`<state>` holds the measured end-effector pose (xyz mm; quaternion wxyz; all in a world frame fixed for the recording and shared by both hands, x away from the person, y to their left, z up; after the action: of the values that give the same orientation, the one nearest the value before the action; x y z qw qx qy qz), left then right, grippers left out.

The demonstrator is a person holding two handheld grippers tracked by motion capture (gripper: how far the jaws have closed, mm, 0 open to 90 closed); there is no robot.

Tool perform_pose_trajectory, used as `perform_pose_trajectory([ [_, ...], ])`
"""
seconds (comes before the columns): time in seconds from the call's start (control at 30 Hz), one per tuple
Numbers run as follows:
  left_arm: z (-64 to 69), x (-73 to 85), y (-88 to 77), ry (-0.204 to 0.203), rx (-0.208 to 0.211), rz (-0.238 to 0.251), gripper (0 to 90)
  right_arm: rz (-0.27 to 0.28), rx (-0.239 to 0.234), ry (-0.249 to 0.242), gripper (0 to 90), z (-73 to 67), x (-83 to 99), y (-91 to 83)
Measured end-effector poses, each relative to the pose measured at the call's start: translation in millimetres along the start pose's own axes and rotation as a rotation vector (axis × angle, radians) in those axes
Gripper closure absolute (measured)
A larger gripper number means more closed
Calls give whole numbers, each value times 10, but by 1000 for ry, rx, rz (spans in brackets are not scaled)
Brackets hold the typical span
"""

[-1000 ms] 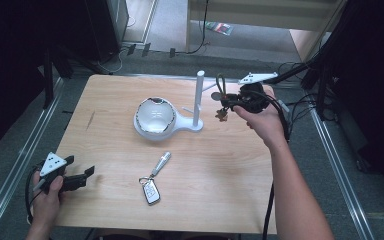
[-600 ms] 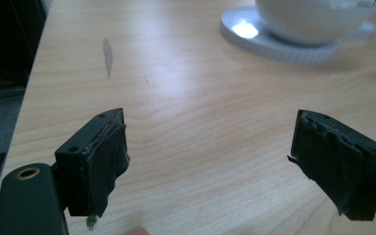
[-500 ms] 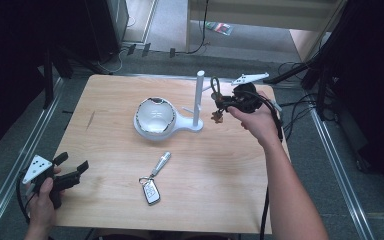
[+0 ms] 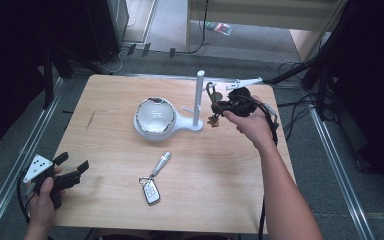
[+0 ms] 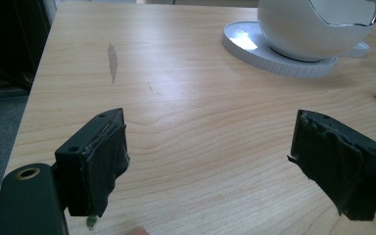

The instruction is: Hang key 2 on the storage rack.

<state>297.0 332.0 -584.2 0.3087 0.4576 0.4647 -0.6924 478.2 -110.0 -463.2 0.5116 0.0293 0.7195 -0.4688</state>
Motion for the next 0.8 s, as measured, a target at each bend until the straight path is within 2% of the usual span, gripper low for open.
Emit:
perform_pose_trajectory([
  [0.4,1,3,3,-2,4,-6,145,8,1,28,668,-91,45,-38],
  [0.57,3,4,3,0,5,-7,144,1,4,13,612,-151,69,-55],
  [0.67,3,4,3,-1,5,-7,144,-4,33,15,564,-169,104,-58],
  [0.8,3,4,3,-1,4,-7,145,-2,45,33,520,-223,131,-76],
])
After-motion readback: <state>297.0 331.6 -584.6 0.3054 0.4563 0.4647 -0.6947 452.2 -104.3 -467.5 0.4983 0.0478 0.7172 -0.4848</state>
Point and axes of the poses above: each handheld gripper's, and its own axes: y roughly forward along the jaws, x roughly out of its underside, z roughly to its right, the point moved 9 cm from there along y, roughly forward along the jaws, and after that the axes turned 3 degrees about x, right-handed, at the moved point
